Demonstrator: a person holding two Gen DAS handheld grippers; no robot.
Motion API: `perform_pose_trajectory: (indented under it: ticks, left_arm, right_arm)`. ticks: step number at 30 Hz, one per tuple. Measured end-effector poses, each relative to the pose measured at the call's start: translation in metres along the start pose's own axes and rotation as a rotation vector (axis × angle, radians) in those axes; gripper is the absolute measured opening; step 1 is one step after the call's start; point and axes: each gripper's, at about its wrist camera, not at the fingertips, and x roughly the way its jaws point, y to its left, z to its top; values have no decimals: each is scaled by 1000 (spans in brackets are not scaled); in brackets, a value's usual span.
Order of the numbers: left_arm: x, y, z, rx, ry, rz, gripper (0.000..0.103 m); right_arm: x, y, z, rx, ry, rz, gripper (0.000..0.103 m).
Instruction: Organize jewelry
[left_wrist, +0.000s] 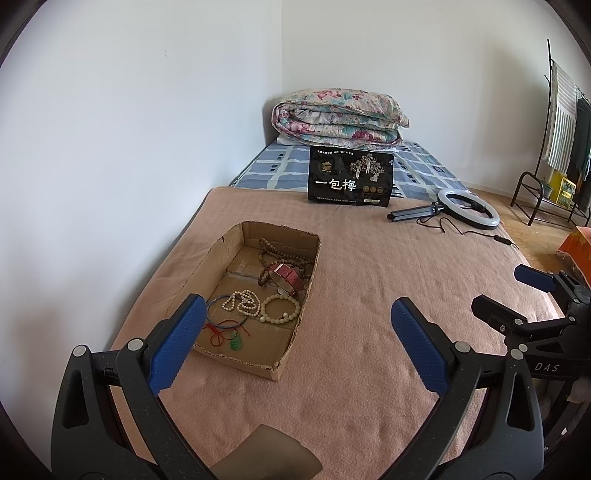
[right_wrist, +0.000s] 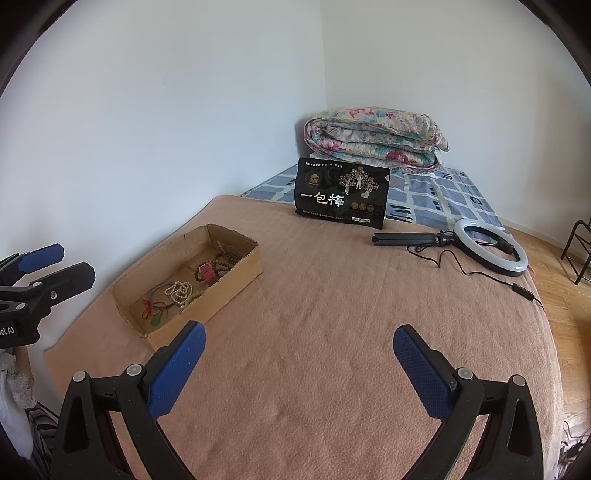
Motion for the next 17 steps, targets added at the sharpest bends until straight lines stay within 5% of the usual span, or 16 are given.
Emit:
perform_pose_trajectory:
  ticks: [17]
  left_arm:
    - [-1,8,-9,-10,-8,17,102]
  right_arm:
    - [2,1,-4,0,7,1,103]
